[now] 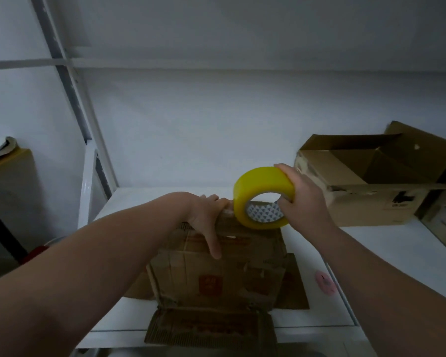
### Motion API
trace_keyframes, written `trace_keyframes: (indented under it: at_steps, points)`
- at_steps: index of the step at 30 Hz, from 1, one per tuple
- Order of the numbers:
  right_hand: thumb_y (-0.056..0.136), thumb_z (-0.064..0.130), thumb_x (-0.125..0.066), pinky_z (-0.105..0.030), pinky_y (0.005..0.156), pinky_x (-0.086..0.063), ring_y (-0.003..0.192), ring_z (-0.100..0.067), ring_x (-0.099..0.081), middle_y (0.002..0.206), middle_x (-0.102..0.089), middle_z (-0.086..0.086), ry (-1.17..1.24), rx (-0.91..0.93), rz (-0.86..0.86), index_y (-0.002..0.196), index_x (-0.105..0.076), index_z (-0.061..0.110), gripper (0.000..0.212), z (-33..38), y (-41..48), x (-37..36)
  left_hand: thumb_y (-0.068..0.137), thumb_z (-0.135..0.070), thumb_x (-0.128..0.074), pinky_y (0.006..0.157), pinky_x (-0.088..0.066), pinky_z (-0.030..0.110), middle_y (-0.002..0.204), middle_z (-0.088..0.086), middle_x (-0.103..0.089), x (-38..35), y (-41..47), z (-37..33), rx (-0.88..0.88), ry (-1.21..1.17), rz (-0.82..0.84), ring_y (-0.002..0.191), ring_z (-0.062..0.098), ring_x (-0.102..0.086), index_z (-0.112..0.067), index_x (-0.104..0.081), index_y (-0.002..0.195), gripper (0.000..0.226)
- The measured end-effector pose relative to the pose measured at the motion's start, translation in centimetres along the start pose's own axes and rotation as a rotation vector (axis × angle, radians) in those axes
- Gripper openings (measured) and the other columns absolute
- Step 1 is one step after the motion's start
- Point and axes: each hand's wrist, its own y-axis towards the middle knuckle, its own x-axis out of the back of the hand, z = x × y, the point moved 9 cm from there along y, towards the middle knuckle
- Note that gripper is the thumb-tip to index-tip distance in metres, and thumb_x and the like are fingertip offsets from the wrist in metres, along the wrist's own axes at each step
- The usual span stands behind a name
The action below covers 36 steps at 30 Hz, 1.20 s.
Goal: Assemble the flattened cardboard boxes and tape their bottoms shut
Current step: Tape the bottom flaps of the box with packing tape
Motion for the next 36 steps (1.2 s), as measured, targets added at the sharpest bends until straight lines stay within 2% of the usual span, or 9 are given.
trace_keyframes:
  at_steps: [2, 7, 12, 15, 19, 25, 30, 34, 36]
  points:
    - [0.078, -0.003, -0.056, -0.030, 0.071, -0.037, 0.097, -0.025, -0.051, 0.116, -0.053, -0.009, -0.074, 0.040, 0.021, 0.140, -0.042, 0.028, 0.071, 0.5, 0.2, 0.8, 0.040, -0.061, -0.086, 0.108, -0.032, 0.054, 0.144, -0.003, -0.024, -0.1, -0.2, 0.0, 0.014, 0.002, 0.008, 0.137, 0.026, -0.024, -0.038, -0.012, 0.147, 0.132]
    - [0.084, 0.006, -0.056, -0.038, 0.073, -0.050, 0.105, -0.028, -0.052, 0.123, -0.050, -0.006, -0.415, 0.057, 0.106, 0.138, -0.039, 0.039, 0.065, -0.3, 1.1, 3.5, 0.049, -0.050, -0.089, 0.108, -0.035, 0.051, 0.144, -0.002, -0.024, 0.4, -0.4, -0.6, 0.041, 0.000, 0.028, 0.136, 0.026, -0.028, -0.034, -0.010, 0.148, 0.128]
    - [0.085, 0.013, -0.061, -0.033, 0.070, -0.042, 0.116, -0.024, -0.041, 0.127, -0.041, -0.001, -0.716, 0.060, 0.246, 0.140, -0.030, 0.045, 0.070, -1.4, 0.7, 4.2, 0.048, -0.049, -0.090, 0.108, -0.036, 0.051, 0.144, -0.005, -0.023, 0.2, -0.2, -0.5, 0.068, 0.009, 0.049, 0.136, 0.026, -0.028, -0.037, -0.009, 0.147, 0.129]
    - [0.084, 0.012, -0.064, -0.035, 0.071, -0.044, 0.121, -0.024, -0.038, 0.133, -0.038, -0.002, -0.864, 0.035, 0.341, 0.140, -0.026, 0.046, 0.075, -2.9, -0.4, 3.9, 0.045, -0.049, -0.091, 0.107, -0.036, 0.051, 0.143, -0.006, -0.023, 0.3, 0.1, -0.4, 0.078, 0.014, 0.062, 0.136, 0.026, -0.028, -0.038, -0.010, 0.145, 0.129]
    - [0.083, 0.007, -0.062, -0.034, 0.079, -0.047, 0.121, -0.025, -0.038, 0.132, -0.036, -0.003, -0.852, 0.017, 0.404, 0.140, -0.028, 0.041, 0.074, -4.1, -1.9, 1.8, 0.048, -0.045, -0.091, 0.106, -0.037, 0.050, 0.138, -0.006, -0.024, 0.1, 0.3, -0.4, 0.064, 0.005, 0.067, 0.133, 0.025, -0.031, -0.040, -0.015, 0.141, 0.120]
    - [0.083, 0.016, -0.067, -0.034, 0.083, -0.050, 0.121, -0.026, -0.037, 0.132, -0.036, -0.004, -0.855, 0.016, 0.466, 0.138, -0.026, 0.038, 0.071, -5.4, -3.4, 0.0, 0.047, -0.047, -0.091, 0.108, -0.035, 0.050, 0.138, -0.005, -0.025, 0.0, 0.6, -0.3, 0.055, -0.003, 0.072, 0.133, 0.025, -0.030, -0.041, -0.012, 0.142, 0.123]
    - [0.089, 0.020, -0.061, -0.034, 0.086, -0.048, 0.123, -0.026, -0.037, 0.133, -0.035, -0.005, -0.853, 0.002, 0.478, 0.141, -0.026, 0.035, 0.064, -5.3, -4.0, -1.2, 0.049, -0.047, -0.090, 0.109, -0.034, 0.049, 0.136, -0.006, -0.025, 0.2, 0.5, -0.3, 0.042, -0.018, 0.049, 0.132, 0.023, -0.030, -0.039, -0.014, 0.142, 0.121]
    - [0.090, 0.022, -0.058, -0.034, 0.085, -0.048, 0.117, -0.026, -0.041, 0.125, -0.039, -0.005, -0.840, 0.000, 0.432, 0.137, -0.032, 0.031, 0.054, -4.5, -4.6, -3.0, 0.053, -0.046, -0.090, 0.111, -0.030, 0.049, 0.141, -0.005, -0.024, 0.1, -0.2, -0.1, 0.000, -0.077, 0.004, 0.135, 0.023, -0.026, -0.037, -0.015, 0.145, 0.119]
    - [0.090, 0.025, -0.058, -0.034, 0.084, -0.049, 0.115, -0.026, -0.042, 0.123, -0.040, -0.005, -0.847, 0.004, 0.407, 0.135, -0.034, 0.031, 0.051, -4.1, -4.5, -3.3, 0.058, -0.045, -0.087, 0.115, -0.022, 0.050, 0.154, -0.004, -0.012, -0.1, -0.9, 0.2, -0.018, -0.131, -0.022, 0.142, 0.026, -0.016, -0.036, -0.011, 0.149, 0.119]
